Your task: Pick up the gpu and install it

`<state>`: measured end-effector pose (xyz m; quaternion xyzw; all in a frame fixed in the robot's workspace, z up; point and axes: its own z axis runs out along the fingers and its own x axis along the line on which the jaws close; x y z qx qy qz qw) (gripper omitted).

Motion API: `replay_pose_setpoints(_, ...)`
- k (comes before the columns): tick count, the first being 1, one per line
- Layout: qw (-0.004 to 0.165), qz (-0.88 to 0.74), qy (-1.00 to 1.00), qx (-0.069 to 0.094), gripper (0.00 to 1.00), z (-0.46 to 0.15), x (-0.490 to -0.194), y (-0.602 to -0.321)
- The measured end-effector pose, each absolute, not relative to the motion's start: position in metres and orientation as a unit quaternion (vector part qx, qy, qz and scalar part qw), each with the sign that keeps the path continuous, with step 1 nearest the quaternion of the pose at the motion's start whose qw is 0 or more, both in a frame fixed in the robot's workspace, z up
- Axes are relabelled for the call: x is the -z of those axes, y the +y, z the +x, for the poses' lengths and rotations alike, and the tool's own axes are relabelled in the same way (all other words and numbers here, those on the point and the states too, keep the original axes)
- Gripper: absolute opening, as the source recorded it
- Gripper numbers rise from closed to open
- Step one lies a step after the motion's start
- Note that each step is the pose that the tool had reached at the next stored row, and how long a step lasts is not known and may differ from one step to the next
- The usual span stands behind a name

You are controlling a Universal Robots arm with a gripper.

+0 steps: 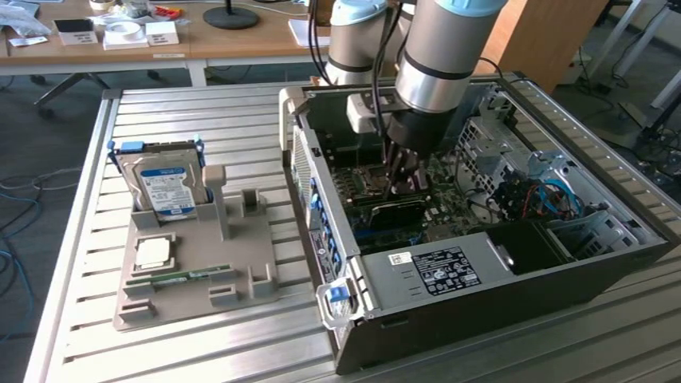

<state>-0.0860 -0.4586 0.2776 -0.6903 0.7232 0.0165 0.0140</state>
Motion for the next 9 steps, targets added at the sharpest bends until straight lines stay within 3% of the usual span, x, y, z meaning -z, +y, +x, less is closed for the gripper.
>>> replay_pose_setpoints(9,0.014,-0.69,0.723,-0.017,0.11,-0.0863,-0.2728,-0.4585)
